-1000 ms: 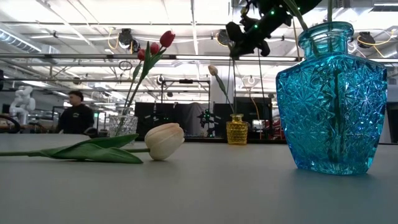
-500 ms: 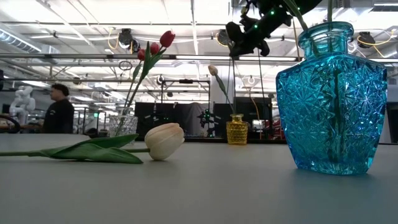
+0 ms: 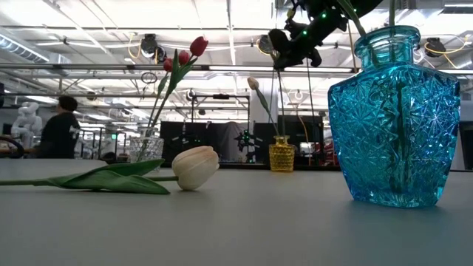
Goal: Sort flowers into vase by color
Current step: Put the top light yellow tulip into the yellow vase
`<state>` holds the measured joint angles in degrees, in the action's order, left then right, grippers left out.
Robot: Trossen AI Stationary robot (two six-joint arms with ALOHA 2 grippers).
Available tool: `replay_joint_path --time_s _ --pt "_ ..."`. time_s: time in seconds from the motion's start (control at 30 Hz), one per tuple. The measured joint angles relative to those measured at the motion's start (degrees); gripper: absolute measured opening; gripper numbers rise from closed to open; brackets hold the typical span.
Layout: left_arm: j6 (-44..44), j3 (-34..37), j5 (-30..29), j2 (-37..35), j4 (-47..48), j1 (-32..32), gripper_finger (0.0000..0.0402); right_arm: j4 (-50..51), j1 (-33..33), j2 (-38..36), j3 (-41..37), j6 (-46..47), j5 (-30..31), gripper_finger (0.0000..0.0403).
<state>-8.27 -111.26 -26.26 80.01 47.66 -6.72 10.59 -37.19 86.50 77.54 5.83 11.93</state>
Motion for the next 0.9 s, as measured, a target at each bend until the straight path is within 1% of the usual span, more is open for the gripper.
replay_joint_path --time_s 0.67,0.77,0.9 --pt "-0.26 0.00 0.02 0.00 -0.02 0.00 0.0112 1.09 0.13 0.00 0.00 -0.55 -0.30 0.0000" --pt "-0.26 0.00 0.02 0.00 -0.02 0.00 0.0112 1.03 0.15 0.00 0.00 -0.54 -0.30 0.0006" --pt "-0.28 0.00 0.02 0.00 -0.02 0.00 0.0112 1.00 0.15 0.00 0.00 -0.53 -0.30 0.0025"
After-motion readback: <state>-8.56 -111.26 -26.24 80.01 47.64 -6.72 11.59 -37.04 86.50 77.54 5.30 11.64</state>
